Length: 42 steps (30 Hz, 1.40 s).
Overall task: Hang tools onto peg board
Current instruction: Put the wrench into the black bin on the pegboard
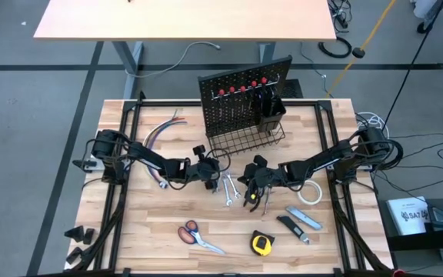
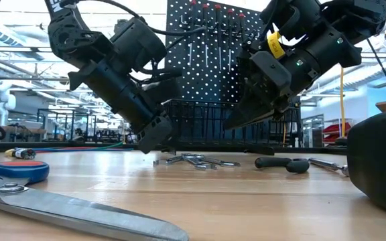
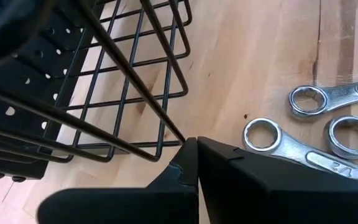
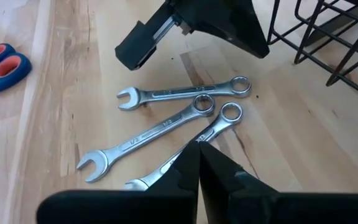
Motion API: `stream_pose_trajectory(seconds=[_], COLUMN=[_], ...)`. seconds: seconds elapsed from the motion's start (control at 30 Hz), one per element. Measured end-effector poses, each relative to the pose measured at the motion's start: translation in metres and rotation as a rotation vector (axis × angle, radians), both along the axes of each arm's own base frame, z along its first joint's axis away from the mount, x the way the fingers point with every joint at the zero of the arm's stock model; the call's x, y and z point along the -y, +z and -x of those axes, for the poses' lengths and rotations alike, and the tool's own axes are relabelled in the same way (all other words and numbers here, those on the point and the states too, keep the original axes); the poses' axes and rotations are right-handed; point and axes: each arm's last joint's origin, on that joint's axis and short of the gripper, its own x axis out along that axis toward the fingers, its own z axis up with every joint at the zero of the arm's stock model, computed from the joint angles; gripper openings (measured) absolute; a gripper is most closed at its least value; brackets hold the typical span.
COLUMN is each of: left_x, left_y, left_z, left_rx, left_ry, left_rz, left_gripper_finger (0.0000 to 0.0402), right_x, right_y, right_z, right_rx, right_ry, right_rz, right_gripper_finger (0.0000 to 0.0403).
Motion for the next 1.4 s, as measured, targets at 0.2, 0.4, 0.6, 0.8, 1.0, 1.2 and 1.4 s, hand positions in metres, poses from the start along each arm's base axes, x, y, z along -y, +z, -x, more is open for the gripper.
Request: stream_pose_trajectory(seconds=[0.2, 0.4, 0.6, 0.8, 1.0, 1.2, 1.4], left_x=[-0.007, -0.024, -0.049, -0.054, -0.046, -0.033, -0.024], left_y=[0.0, 0.004, 0.006, 0.002, 0.002, 0.001, 0.001], left_z=[0.0, 0.013, 0.028, 0.03, 0.027, 0.026, 0.024], left_rx=[0.001, 0.008, 0.073, 0.073, 0.066, 0.047, 0.034], left_ry=[0.021, 0.112, 0.158, 0.116, -0.012, -0.137, -0.256], left_rz=[0.0, -0.031, 0.01, 0.1, 0.172, 0.206, 0.227], left_gripper_finger=[0.0001, 0.0001, 0.0001, 0.0001, 0.0001, 0.0001, 0.0001], right_x=[0.0, 0.0, 0.0, 0.0, 0.0, 0.0, 0.0], right_y=[0.0, -0.001, -0.001, -0.001, -0.001, -0.001, -0.001], right_z=[0.0, 0.001, 0.001, 0.001, 0.001, 0.001, 0.001], right_rx=[-0.002, -0.008, -0.01, -0.008, -0.007, -0.008, -0.009], right_ry=[0.0, -0.002, -0.005, -0.005, -0.006, -0.005, 0.001], right_rz=[0.0, -0.006, -0.004, -0.004, -0.004, -0.004, -0.009], right_gripper_finger=[0.0, 0.0, 0.0, 0.0, 0.0, 0.0, 0.0])
